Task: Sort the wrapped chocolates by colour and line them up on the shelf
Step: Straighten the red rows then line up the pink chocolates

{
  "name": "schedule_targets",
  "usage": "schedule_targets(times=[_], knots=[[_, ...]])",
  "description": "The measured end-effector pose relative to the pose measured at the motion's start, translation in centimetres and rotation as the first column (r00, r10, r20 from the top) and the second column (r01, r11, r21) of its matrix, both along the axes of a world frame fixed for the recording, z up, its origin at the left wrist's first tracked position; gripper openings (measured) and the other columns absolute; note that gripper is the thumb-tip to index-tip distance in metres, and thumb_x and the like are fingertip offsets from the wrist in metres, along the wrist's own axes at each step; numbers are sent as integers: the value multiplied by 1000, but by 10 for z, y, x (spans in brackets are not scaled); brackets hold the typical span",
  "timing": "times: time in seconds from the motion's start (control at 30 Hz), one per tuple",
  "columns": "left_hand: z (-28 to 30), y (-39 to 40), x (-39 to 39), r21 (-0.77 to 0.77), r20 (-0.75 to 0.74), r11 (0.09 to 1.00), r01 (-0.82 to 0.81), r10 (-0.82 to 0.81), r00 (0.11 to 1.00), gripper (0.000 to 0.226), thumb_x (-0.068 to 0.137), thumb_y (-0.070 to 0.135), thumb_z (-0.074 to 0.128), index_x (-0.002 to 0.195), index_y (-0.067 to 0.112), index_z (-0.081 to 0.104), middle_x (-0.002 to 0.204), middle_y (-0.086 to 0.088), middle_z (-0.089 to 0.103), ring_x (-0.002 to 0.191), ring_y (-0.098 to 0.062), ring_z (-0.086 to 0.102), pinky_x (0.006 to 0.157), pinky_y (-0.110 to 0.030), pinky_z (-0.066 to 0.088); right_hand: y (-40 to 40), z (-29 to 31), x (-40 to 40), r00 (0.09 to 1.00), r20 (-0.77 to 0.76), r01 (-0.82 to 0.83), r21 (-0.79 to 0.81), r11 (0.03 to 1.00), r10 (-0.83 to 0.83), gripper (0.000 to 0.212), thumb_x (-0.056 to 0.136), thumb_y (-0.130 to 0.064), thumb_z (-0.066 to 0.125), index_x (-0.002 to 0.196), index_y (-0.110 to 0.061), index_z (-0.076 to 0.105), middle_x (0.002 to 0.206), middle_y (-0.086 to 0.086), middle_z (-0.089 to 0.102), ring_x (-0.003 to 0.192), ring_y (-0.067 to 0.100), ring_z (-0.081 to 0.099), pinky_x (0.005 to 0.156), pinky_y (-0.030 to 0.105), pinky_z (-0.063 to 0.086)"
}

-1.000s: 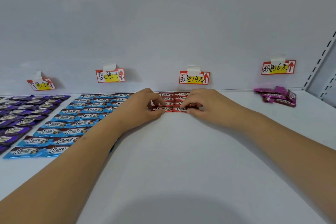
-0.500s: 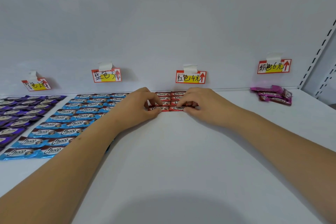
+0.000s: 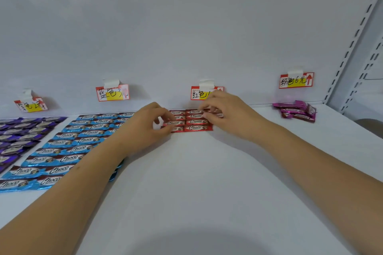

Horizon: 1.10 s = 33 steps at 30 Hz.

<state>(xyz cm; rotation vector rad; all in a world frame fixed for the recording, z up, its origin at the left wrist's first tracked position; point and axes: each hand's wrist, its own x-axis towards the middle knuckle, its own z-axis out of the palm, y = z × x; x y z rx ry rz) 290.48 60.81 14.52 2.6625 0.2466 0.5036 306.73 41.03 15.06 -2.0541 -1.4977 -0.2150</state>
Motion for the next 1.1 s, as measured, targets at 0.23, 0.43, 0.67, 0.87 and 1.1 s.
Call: schedule_targets(times=[0.23,0.43,0.67,0.87,1.1], knots=[[3,-58,16,85,-1,984,157,-158,987,31,91,7,53,98,34,68,105,22,53,97,5,51,81,-8,35,-72,41,46,965,66,243,130,961,-253,14,95,-21,56,103,-22,67,102,-6,58,90,7,55,80,30,49],[5,-149,80,97,7,953,288,-290,957,30,93,13,48,108,33,65,110,19,51,96,9,47,78,-10,35,-153,32,110,816,-44,579,72,812,-577,9,91,-17,56,88,-23,63,89,-4,60,86,19,60,78,34,50],[-11,-216,184,81,32,968,237,-240,970,44,90,23,50,134,21,49,131,2,43,119,-17,39,101,-36,41,-181,-26,149,842,-30,530,-148,835,-539,29,98,-25,50,123,-25,65,119,1,59,112,21,52,96,34,43],[-23,-219,223,29,-63,972,232,-230,971,55,86,38,50,139,26,49,136,2,49,124,-20,40,104,-33,35,-180,-30,159,869,-142,447,-184,875,-474,26,91,-27,59,116,-24,63,116,-1,59,108,19,51,94,33,43],[-7,-201,196,-348,-54,887,305,-344,937,25,85,8,63,103,23,73,107,5,57,86,-1,59,75,-18,47,-188,-8,137,800,-512,211,-248,946,-313,21,83,-18,68,100,-29,66,89,-15,62,73,-1,57,71,18,44]])
